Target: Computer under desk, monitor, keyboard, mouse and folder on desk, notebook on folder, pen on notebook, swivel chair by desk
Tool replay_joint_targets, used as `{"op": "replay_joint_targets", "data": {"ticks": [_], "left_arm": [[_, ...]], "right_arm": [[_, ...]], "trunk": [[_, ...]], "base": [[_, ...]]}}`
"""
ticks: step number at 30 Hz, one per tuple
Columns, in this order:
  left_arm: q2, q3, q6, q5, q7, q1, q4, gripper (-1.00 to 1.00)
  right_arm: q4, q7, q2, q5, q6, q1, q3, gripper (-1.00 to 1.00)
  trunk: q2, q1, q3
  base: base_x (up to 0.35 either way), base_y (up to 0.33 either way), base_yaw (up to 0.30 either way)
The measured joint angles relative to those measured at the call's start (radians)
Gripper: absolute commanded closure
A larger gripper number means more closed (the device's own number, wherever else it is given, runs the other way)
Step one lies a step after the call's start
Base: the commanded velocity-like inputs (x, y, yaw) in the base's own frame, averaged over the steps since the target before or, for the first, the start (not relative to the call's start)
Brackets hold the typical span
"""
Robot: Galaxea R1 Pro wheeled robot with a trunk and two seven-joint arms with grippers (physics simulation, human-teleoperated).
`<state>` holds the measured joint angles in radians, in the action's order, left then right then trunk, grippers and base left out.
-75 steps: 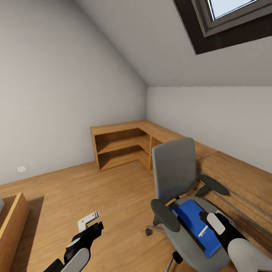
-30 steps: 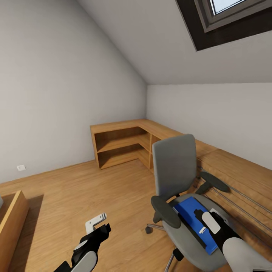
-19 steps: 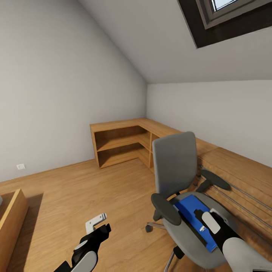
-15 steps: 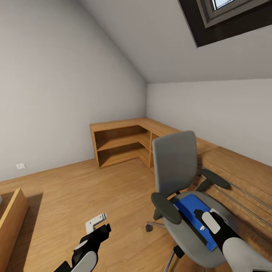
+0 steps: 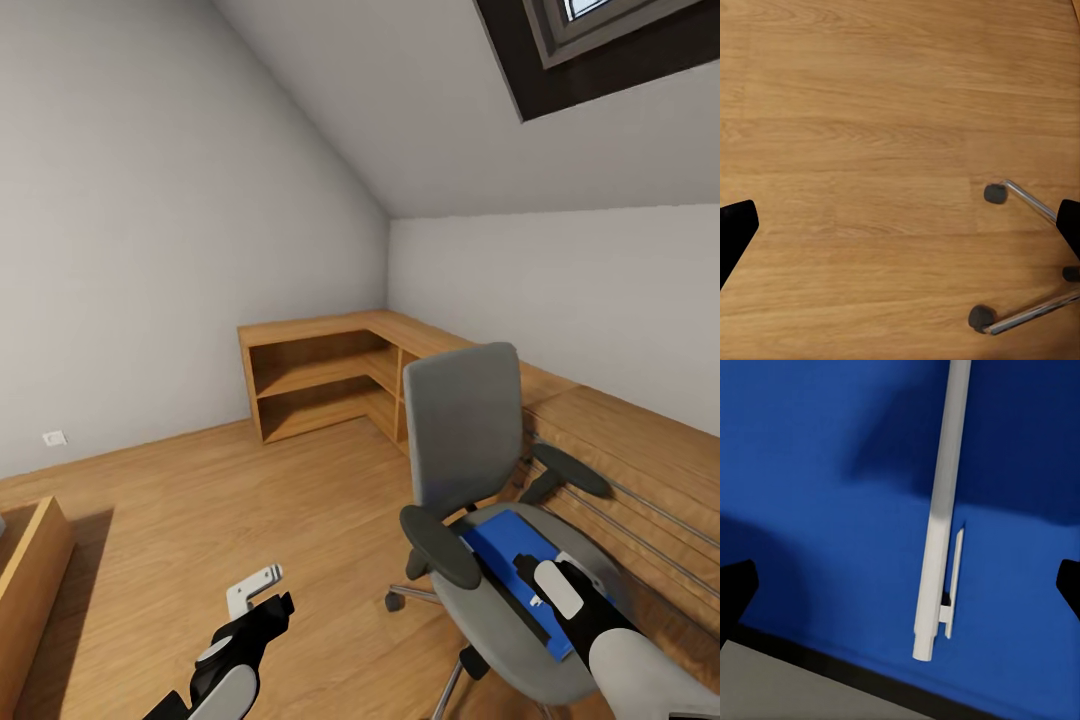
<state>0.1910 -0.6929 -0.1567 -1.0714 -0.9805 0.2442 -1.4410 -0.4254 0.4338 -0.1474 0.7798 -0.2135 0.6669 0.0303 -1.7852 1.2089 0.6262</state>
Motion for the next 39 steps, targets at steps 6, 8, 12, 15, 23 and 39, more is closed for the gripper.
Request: {"op": "replay_joint_targets", "data": {"ticks": [6,8,12,15,23,39], "left_arm": [[0.000,0.000,0.000,-0.001,0.000,0.000,0.000,-1.00],[0.000,0.000,0.000,-0.001,0.000,0.000,0.000,-1.00],[0.000,0.000,0.000,-0.001,0.000,0.000,0.000,-1.00],[0.000,0.000,0.000,-0.001,0.000,0.000,0.000,-1.00],[0.000,0.000,0.000,-0.001,0.000,0.000,0.000,-1.00],[0.000,0.000,0.000,-0.001,0.000,0.000,0.000,-1.00]], "right_arm": [[-0.001,0.004,0.001,-0.002,0.003,0.000,-0.001,-1.00],[-0.001,0.005,0.001,-0.002,0.006,0.000,-0.002,-1.00],[-0.001,0.008,0.002,-0.002,0.020,0.000,-0.003,-1.00],[-0.001,0.017,0.008,-0.003,0.033,0.000,-0.007,-1.00],[-0.002,0.042,0.012,-0.003,0.034,0.000,-0.009,-1.00],[-0.001,0.053,0.012,-0.004,0.035,0.000,-0.010,-1.00]], "trunk": [[0.000,0.000,0.000],[0.000,0.000,0.000],[0.000,0.000,0.000],[0.000,0.000,0.000],[0.000,0.000,0.000],[0.000,0.000,0.000]], "base": [[0.000,0.000,0.000],[0.000,0.000,0.000],[0.000,0.000,0.000],[0.000,0.000,0.000],[0.000,0.000,0.000],[0.000,0.000,0.000]]}}
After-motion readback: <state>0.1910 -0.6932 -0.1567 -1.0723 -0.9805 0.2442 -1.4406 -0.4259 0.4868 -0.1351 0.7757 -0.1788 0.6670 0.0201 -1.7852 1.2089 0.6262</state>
